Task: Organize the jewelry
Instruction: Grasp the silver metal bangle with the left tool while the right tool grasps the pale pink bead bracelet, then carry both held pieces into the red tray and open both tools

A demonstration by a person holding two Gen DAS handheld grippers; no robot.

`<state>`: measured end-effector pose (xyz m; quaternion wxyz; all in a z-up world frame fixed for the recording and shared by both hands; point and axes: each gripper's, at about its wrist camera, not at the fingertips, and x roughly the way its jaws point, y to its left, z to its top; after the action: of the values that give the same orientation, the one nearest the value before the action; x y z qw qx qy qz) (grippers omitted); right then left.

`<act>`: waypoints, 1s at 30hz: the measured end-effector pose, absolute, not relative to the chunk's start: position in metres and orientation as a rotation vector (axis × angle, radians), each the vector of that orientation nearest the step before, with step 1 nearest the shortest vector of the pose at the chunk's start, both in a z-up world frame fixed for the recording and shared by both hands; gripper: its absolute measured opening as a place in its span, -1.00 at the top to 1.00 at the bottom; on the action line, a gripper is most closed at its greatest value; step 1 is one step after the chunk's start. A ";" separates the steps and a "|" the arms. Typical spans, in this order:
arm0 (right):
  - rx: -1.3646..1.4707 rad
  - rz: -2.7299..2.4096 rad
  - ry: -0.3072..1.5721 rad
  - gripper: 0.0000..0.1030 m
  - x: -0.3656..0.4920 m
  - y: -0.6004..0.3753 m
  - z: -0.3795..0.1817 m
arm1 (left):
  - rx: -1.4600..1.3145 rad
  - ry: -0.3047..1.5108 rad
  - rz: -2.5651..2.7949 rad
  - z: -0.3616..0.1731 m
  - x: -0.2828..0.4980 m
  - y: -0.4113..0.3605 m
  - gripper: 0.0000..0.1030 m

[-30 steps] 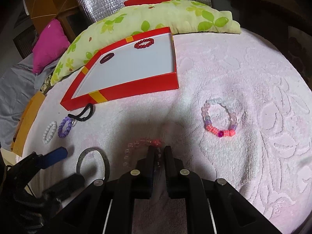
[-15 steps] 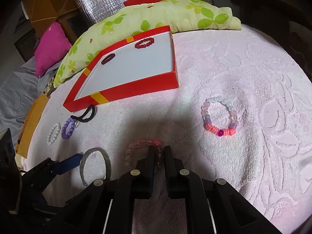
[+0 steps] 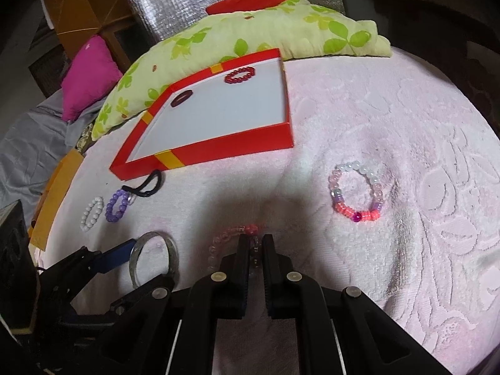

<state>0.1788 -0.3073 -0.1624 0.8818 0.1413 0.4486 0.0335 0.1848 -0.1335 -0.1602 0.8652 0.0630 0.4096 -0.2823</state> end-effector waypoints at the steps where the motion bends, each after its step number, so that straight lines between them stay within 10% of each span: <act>1: 0.287 0.074 0.932 0.83 0.178 -0.306 -0.162 | 0.128 0.858 -0.584 -0.159 0.186 -0.131 -0.22; 30: 0.164 0.108 0.962 0.83 0.176 -0.281 -0.166 | 0.116 0.877 -0.454 -0.165 0.194 -0.100 -0.21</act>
<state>0.1756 -0.2807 -0.1658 0.8818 0.0789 0.4620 0.0519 0.1936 -0.0997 -0.1646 0.8790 0.0555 0.4205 -0.2178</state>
